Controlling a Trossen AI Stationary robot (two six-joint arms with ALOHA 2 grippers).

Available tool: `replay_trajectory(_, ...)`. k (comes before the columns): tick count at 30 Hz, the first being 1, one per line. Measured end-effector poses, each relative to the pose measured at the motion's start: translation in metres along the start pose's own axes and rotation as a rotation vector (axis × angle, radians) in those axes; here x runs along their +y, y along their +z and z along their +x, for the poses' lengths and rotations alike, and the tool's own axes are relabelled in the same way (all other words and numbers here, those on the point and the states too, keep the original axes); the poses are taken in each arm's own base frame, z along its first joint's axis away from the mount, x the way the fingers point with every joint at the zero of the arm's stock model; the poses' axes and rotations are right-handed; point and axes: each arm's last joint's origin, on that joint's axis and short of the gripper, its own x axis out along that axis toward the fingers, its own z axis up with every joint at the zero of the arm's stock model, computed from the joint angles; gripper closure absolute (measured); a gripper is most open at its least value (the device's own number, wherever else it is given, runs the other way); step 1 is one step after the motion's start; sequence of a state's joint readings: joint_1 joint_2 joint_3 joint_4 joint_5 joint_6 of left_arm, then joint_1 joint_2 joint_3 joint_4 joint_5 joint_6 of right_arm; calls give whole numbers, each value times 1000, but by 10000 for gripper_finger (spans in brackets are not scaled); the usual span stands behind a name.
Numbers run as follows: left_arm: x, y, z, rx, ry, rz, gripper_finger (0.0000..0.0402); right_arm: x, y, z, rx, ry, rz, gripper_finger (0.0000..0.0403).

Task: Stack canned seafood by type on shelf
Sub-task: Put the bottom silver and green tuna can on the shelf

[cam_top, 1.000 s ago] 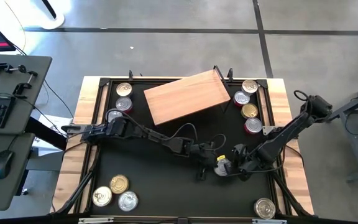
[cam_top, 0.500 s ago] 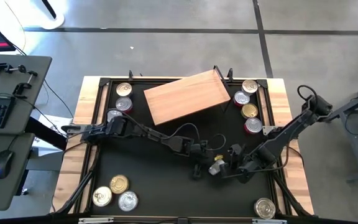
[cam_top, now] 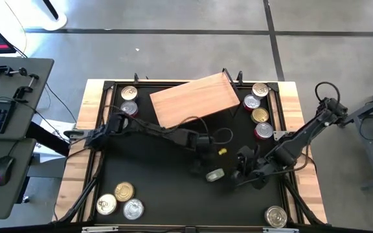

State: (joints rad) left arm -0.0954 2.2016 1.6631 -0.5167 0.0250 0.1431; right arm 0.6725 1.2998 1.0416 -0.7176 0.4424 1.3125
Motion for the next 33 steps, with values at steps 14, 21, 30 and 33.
replay_trajectory(14, -27, -37, -135, -165, 150, -224, 401, 19, 41, 58, 265, 153, -684, 142)
replay_trajectory(21, -66, -67, -202, -346, 239, -392, 401, 13, 35, 113, 369, 153, -895, 49)
replay_trajectory(30, -98, -86, -239, -497, 342, -466, 401, 17, 26, 151, 329, 208, -1026, 45)
replay_trajectory(33, -103, -87, -240, -506, 350, -456, 401, 20, 25, 159, 295, 223, -1035, 45)
